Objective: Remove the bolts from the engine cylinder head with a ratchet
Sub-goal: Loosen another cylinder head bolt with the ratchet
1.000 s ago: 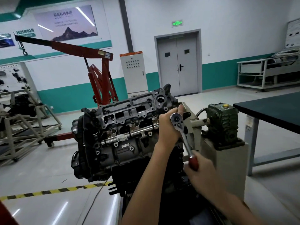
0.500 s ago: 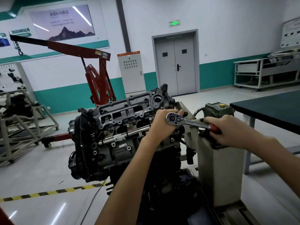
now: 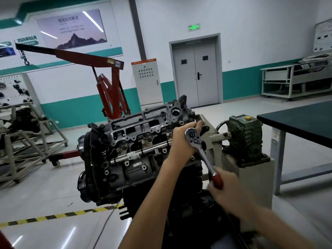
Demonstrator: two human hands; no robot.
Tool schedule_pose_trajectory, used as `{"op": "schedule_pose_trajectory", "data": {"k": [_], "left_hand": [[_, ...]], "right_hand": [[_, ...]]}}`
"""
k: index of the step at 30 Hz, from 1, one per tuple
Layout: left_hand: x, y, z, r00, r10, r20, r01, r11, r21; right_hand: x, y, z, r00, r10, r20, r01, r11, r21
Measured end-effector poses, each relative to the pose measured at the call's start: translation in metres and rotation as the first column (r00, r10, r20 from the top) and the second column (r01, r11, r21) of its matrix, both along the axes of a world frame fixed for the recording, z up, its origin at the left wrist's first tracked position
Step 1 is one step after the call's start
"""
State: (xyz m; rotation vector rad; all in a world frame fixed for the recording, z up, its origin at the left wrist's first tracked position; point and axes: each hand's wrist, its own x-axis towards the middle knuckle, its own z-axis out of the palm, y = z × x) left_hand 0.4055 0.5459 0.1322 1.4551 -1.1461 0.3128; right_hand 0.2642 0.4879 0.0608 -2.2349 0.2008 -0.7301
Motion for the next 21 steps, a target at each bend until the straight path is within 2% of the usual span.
{"op": "schedule_pose_trajectory", "data": {"k": [2,4,5,7,9,12,15,17,18,19,21], "left_hand": [[0.005,0.006,0.006,0.997,-0.011,0.072,0.002,0.993,0.122],[0.007,0.009,0.012,0.993,-0.019,0.119,-0.004,0.980,0.197],[0.007,0.009,0.012,0.992,-0.019,0.125,-0.006,0.981,0.196],[0.005,0.007,0.009,0.996,-0.002,0.084,-0.007,0.995,0.101],[0.001,0.001,0.002,1.000,0.020,0.020,-0.019,0.999,-0.049],[-0.006,-0.012,-0.006,0.998,0.056,-0.040,-0.063,0.979,-0.194],[-0.012,-0.017,-0.007,0.990,0.045,-0.136,-0.081,0.958,-0.274],[-0.011,-0.018,-0.007,0.989,0.089,-0.115,-0.117,0.958,-0.262],[-0.010,-0.016,-0.007,0.990,0.100,-0.096,-0.121,0.962,-0.245],[-0.008,-0.013,-0.005,0.993,0.080,-0.086,-0.097,0.970,-0.221],[-0.002,-0.005,-0.002,0.999,0.032,-0.017,-0.034,0.992,-0.120]], "right_hand": [[-0.009,-0.039,0.021,0.994,0.025,-0.105,-0.046,0.977,-0.206],[-0.011,-0.071,0.050,0.988,-0.018,-0.155,-0.052,0.898,-0.438],[-0.011,-0.080,0.062,0.990,-0.054,-0.131,-0.025,0.842,-0.539],[-0.010,-0.086,0.070,0.994,-0.082,-0.077,0.020,0.802,-0.598],[-0.010,-0.074,0.052,0.991,-0.097,-0.097,0.037,0.871,-0.490],[-0.009,-0.028,0.011,0.995,-0.099,-0.028,0.094,0.986,-0.140],[0.007,0.027,-0.011,0.996,-0.041,0.074,0.027,0.983,0.181],[0.015,0.053,-0.016,0.995,0.039,0.097,-0.071,0.935,0.349],[0.015,0.055,-0.015,0.994,0.060,0.091,-0.089,0.925,0.369],[0.013,0.048,-0.012,0.996,0.056,0.070,-0.076,0.944,0.321],[0.002,0.014,-0.001,1.000,0.021,0.023,-0.023,0.994,0.104]]}}
